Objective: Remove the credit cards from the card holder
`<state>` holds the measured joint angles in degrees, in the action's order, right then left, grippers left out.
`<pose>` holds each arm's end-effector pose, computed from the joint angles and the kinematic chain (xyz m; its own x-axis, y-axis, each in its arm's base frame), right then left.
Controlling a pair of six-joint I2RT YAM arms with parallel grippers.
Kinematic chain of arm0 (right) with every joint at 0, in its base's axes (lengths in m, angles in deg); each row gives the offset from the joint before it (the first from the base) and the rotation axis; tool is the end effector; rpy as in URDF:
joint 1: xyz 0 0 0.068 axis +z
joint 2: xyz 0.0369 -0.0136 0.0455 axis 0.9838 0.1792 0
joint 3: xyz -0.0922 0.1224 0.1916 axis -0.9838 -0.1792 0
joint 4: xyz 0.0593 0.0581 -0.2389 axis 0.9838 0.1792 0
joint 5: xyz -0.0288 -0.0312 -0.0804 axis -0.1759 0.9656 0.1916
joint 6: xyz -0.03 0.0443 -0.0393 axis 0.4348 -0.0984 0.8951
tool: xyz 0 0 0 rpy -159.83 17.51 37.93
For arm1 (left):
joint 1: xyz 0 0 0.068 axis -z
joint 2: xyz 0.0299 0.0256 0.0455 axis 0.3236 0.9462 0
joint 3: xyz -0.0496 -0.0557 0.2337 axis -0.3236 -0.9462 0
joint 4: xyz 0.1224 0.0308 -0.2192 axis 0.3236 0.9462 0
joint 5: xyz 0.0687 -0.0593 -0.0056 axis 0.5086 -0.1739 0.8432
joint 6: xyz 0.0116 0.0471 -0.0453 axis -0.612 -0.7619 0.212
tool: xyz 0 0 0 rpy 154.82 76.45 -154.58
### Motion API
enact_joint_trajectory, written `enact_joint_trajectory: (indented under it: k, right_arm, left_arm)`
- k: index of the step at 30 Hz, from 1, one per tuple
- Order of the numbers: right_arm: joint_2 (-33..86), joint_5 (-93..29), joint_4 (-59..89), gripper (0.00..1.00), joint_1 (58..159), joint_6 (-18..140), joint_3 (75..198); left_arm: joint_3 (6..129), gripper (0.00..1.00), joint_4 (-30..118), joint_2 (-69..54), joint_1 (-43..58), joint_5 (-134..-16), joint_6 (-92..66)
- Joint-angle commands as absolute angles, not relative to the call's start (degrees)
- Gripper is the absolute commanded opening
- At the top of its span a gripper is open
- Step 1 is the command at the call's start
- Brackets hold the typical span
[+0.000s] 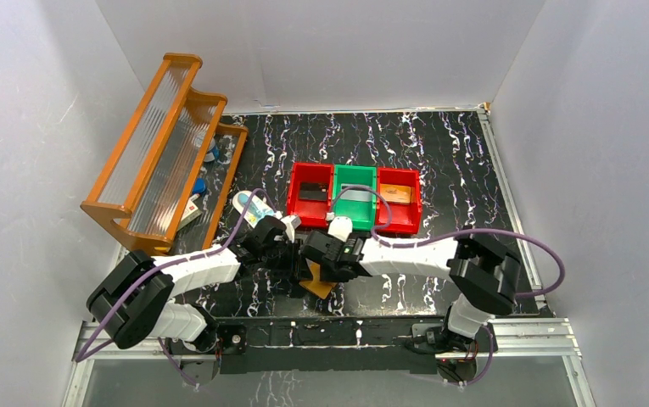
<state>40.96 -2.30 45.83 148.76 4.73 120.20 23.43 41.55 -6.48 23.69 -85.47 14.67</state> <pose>0.1308 0.2871 0.1441 -0.8771 0.0242 -0.4796 -0.0736 0.9802 0.1839 0.1763 -0.1848 0.1190 -0.9095 0.0229 -0.4151 0.3039 0.7179 -0.6263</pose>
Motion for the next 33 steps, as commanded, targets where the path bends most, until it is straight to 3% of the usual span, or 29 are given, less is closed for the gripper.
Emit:
enact_joint_trajectory:
  k: [1, 6, 10, 19, 33]
  right_arm:
    - [36.98, -4.28, 36.46, 0.23, 148.31, 3.23, 112.29]
    - [31.21, -6.99, 28.03, 0.19, 146.46, 2.03, 105.28]
    - [27.50, -9.48, 24.67, 0.23, 145.16, 2.10, 101.86]
    - [25.56, -7.47, 32.83, 0.34, 145.11, 1.78, 103.33]
    - [26.95, -6.66, 35.59, 0.40, 145.16, -0.95, 103.93]
  left_arm:
    - [22.50, 0.32, 45.48, -4.81, 25.20, -83.54, 14.58]
    - [21.56, 0.28, 45.92, -4.99, 25.33, -81.79, 15.23]
    - [20.92, 0.28, 47.05, -6.76, 25.33, -79.94, 15.49]
    - [22.92, 0.29, 47.70, -8.43, 25.33, -81.18, 15.46]
    - [24.28, 0.31, 49.24, -9.20, 25.42, -82.41, 15.10]
